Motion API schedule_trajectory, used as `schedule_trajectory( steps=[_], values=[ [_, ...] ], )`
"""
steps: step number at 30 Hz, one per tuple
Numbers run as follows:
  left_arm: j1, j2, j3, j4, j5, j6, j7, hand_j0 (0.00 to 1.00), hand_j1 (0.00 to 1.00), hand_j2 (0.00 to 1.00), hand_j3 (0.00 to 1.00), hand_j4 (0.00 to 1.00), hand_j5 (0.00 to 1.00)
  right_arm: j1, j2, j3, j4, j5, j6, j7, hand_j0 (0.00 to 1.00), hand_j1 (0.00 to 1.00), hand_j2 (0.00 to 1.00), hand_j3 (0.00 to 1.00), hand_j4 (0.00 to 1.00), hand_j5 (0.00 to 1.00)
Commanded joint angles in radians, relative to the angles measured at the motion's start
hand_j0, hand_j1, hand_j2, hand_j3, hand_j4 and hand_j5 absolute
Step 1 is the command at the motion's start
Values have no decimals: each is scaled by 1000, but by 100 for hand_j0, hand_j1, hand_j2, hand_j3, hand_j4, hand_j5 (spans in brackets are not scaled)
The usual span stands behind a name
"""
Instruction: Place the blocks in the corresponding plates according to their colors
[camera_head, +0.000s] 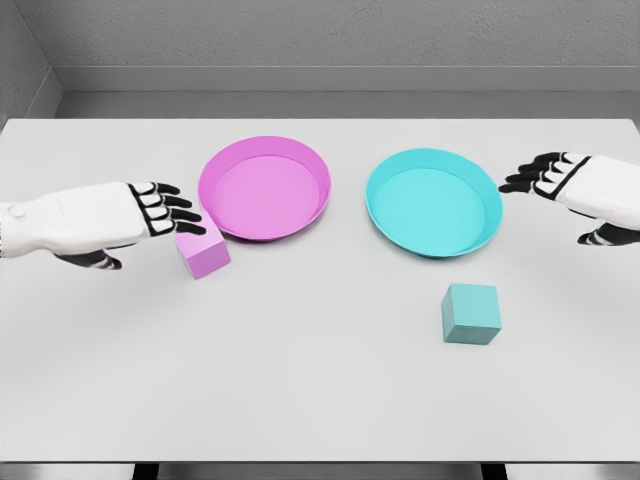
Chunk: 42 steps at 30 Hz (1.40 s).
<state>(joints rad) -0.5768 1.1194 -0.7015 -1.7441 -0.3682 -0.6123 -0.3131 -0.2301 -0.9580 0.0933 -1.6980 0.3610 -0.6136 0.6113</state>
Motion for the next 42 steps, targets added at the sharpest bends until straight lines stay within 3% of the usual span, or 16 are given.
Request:
schedule_trajectory(
  steps=[1, 3, 7, 9, 11, 15, 19, 28, 34, 42],
  values=[
    [0, -24, -4, 9, 60, 1, -9, 100, 100, 100, 100, 100, 100, -2, -25, 68, -12, 9, 3, 0, 100, 100, 100, 100, 100, 100],
    [0, -75, -7, 11, 55, 17, -11, 100, 100, 100, 100, 100, 100, -44, -27, 153, -29, 15, 3, 0, 100, 100, 100, 100, 100, 100],
    [-11, -90, -9, 12, 49, 39, -18, 100, 100, 100, 100, 100, 100, -205, -31, 342, -28, 16, 3, 0, 100, 100, 100, 100, 100, 100],
    [-12, -136, -9, 26, -12, 69, -20, 100, 100, 100, 100, 100, 100, -252, -61, 430, -35, 19, 3, 0, 100, 100, 100, 100, 100, 100],
    [-38, -179, -36, 80, -41, 109, -21, 100, 100, 100, 100, 100, 100, -255, -84, 476, -60, 32, 3, 0, 100, 100, 100, 100, 100, 100],
    [-55, -199, -61, 117, -52, 111, -21, 100, 100, 100, 100, 100, 100, -259, -102, 500, -61, 58, 3, 0, 100, 100, 100, 100, 100, 100],
    [-55, -204, -81, 169, -117, 108, -20, 100, 100, 100, 100, 100, 100, -285, -104, 552, -61, 58, 3, 0, 100, 100, 100, 100, 100, 100],
    [-57, -217, -93, 167, -146, 100, -18, 100, 100, 100, 100, 100, 100, -287, -104, 595, -61, 58, 3, 0, 100, 100, 100, 100, 100, 100],
    [-78, -266, -104, 167, -245, 101, -18, 99, 99, 99, 99, 99, 99, -325, -93, 594, -63, 56, 3, 0, 100, 100, 100, 100, 100, 100],
    [-84, -271, -128, 170, -282, 103, -18, 98, 98, 98, 98, 98, 98, -339, -68, 655, -65, 56, 3, 0, 100, 100, 100, 100, 100, 100]
  ],
)
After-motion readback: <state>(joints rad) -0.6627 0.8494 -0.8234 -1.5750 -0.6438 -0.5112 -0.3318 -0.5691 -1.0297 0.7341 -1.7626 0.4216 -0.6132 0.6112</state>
